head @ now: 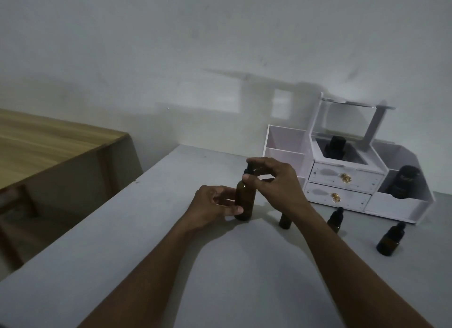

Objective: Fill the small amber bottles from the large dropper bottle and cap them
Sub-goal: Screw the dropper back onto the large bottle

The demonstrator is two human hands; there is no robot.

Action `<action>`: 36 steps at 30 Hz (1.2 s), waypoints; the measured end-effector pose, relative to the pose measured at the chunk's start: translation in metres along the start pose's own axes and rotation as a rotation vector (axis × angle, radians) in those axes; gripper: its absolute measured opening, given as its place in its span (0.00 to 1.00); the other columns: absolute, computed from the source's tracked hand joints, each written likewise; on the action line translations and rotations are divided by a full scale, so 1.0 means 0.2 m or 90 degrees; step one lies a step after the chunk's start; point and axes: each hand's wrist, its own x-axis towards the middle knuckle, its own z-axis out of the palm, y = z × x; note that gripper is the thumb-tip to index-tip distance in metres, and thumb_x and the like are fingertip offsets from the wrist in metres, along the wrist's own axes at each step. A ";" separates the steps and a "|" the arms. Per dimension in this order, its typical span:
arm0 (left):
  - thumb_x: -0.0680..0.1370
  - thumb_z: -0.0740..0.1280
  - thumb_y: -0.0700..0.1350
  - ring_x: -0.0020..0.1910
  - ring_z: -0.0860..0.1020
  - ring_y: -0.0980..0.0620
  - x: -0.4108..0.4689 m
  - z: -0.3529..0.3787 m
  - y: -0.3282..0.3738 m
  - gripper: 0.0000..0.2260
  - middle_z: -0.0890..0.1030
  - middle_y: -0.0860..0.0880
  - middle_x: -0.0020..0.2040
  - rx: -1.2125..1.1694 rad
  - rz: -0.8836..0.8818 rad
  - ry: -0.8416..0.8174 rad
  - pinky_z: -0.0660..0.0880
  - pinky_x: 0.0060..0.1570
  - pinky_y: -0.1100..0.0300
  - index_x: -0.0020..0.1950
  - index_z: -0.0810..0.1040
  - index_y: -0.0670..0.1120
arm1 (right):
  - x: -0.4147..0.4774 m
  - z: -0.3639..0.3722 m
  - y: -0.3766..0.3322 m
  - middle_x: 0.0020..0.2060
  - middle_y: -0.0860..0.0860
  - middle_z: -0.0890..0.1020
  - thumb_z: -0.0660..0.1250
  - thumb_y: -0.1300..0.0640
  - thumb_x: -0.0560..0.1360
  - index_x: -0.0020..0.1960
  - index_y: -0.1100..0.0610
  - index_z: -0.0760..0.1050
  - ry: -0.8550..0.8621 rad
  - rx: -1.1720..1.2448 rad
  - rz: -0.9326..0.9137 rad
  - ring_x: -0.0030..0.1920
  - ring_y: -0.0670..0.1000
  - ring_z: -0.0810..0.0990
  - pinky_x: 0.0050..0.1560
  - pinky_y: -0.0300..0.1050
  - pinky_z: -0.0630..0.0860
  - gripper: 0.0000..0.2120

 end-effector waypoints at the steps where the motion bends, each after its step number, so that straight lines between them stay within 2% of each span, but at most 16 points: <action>1: 0.67 0.79 0.47 0.50 0.83 0.57 0.00 0.00 0.00 0.19 0.84 0.56 0.52 -0.010 0.000 -0.002 0.78 0.49 0.65 0.57 0.82 0.52 | 0.00 0.00 0.00 0.49 0.40 0.83 0.74 0.58 0.73 0.62 0.48 0.80 -0.002 0.010 0.000 0.49 0.35 0.82 0.42 0.27 0.77 0.18; 4: 0.67 0.80 0.46 0.48 0.83 0.59 0.00 -0.01 0.00 0.20 0.84 0.56 0.51 -0.021 0.001 -0.002 0.78 0.46 0.68 0.57 0.82 0.51 | 0.00 0.00 0.00 0.47 0.38 0.83 0.73 0.61 0.73 0.61 0.48 0.80 -0.001 0.012 -0.013 0.49 0.34 0.82 0.45 0.30 0.78 0.18; 7: 0.67 0.80 0.46 0.51 0.83 0.56 0.00 0.00 0.00 0.22 0.84 0.54 0.54 -0.015 -0.003 0.001 0.79 0.53 0.62 0.59 0.82 0.49 | 0.01 0.00 0.01 0.46 0.43 0.85 0.76 0.56 0.72 0.58 0.50 0.81 0.014 0.008 -0.017 0.48 0.39 0.83 0.47 0.34 0.81 0.15; 10: 0.67 0.79 0.46 0.52 0.83 0.55 0.01 0.00 0.00 0.22 0.84 0.53 0.55 -0.013 -0.005 0.002 0.78 0.55 0.59 0.60 0.82 0.48 | 0.01 0.01 0.01 0.47 0.41 0.84 0.76 0.54 0.72 0.59 0.48 0.80 0.018 0.029 -0.009 0.49 0.38 0.82 0.45 0.30 0.79 0.17; 14: 0.67 0.80 0.45 0.51 0.83 0.55 0.00 0.00 0.00 0.21 0.85 0.53 0.53 -0.030 -0.003 0.004 0.79 0.56 0.55 0.59 0.82 0.48 | 0.01 0.00 0.01 0.47 0.38 0.83 0.72 0.62 0.74 0.59 0.48 0.81 0.007 0.059 -0.007 0.49 0.34 0.82 0.44 0.26 0.76 0.15; 20: 0.67 0.80 0.46 0.51 0.83 0.55 0.01 0.00 0.00 0.21 0.85 0.54 0.53 -0.020 -0.004 0.005 0.79 0.57 0.53 0.58 0.83 0.49 | 0.02 0.00 0.01 0.46 0.43 0.85 0.76 0.57 0.71 0.57 0.49 0.82 0.029 0.067 -0.001 0.46 0.37 0.83 0.44 0.28 0.77 0.16; 28: 0.66 0.80 0.44 0.50 0.84 0.55 0.01 0.00 -0.01 0.21 0.85 0.54 0.52 -0.034 -0.005 0.005 0.79 0.57 0.52 0.58 0.83 0.48 | 0.00 -0.02 0.01 0.48 0.43 0.85 0.74 0.63 0.73 0.58 0.48 0.81 -0.009 0.077 -0.011 0.50 0.40 0.84 0.48 0.31 0.79 0.17; 32: 0.66 0.80 0.43 0.49 0.84 0.56 0.00 -0.01 -0.01 0.20 0.85 0.53 0.51 -0.046 0.004 -0.001 0.79 0.56 0.54 0.57 0.83 0.48 | 0.00 -0.02 0.01 0.50 0.43 0.85 0.73 0.67 0.73 0.60 0.50 0.81 -0.013 0.089 -0.017 0.52 0.39 0.83 0.48 0.30 0.78 0.19; 36: 0.66 0.80 0.44 0.50 0.84 0.55 0.01 0.00 -0.02 0.20 0.85 0.53 0.52 -0.035 0.003 0.007 0.79 0.55 0.56 0.57 0.83 0.48 | 0.00 -0.01 0.01 0.47 0.42 0.85 0.75 0.64 0.72 0.58 0.48 0.81 0.003 0.073 -0.022 0.49 0.39 0.84 0.46 0.30 0.78 0.18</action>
